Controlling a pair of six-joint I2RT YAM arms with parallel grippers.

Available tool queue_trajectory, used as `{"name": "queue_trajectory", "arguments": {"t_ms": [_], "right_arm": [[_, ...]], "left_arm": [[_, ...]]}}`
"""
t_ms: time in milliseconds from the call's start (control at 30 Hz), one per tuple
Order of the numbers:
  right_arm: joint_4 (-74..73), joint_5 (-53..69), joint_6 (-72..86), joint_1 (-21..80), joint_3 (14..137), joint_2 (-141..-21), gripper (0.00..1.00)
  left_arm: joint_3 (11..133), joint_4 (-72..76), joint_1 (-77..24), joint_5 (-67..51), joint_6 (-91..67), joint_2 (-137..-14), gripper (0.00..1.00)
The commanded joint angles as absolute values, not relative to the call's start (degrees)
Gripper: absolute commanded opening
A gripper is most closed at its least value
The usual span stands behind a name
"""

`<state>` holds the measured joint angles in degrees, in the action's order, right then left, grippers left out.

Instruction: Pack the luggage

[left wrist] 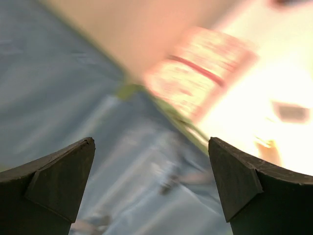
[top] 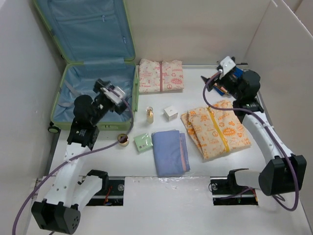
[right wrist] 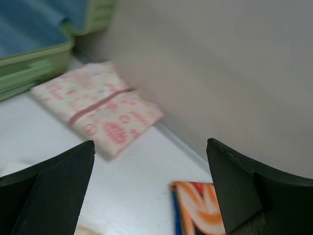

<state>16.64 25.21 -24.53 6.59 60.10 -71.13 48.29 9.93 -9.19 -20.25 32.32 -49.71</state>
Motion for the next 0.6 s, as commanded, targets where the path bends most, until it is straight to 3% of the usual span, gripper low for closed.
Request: {"name": "queue_trajectory", "arguments": {"t_ms": [0, 167, 267, 367, 467, 567], "right_arm": [[3.4, 41.6, -26.7, 11.2, 60.3, -73.5, 1.00], [4.0, 39.7, -27.5, 20.2, 58.3, -76.5, 1.00], [4.0, 39.7, -27.5, 24.9, 58.3, -78.9, 1.00], [4.0, 38.5, -27.5, 28.7, 58.8, -81.1, 1.00], [4.0, 37.4, -27.0, 31.4, 58.8, -81.8, 1.00], [4.0, 36.3, -27.0, 32.9, 58.8, -82.4, 1.00]], "left_arm": [[47.8, -14.9, -12.6, -36.3, 47.2, -48.2, 1.00], [43.9, -24.7, -15.4, -34.9, 56.9, -44.2, 0.98], [42.3, -33.8, -16.6, -31.3, 66.6, -44.2, 0.86], [41.7, -41.3, -18.5, -26.9, 71.1, -47.5, 0.82], [41.7, -46.6, -21.4, -23.0, 76.0, -50.4, 0.87], [39.8, -47.2, -23.5, -20.4, 81.8, -51.6, 1.00]]}}
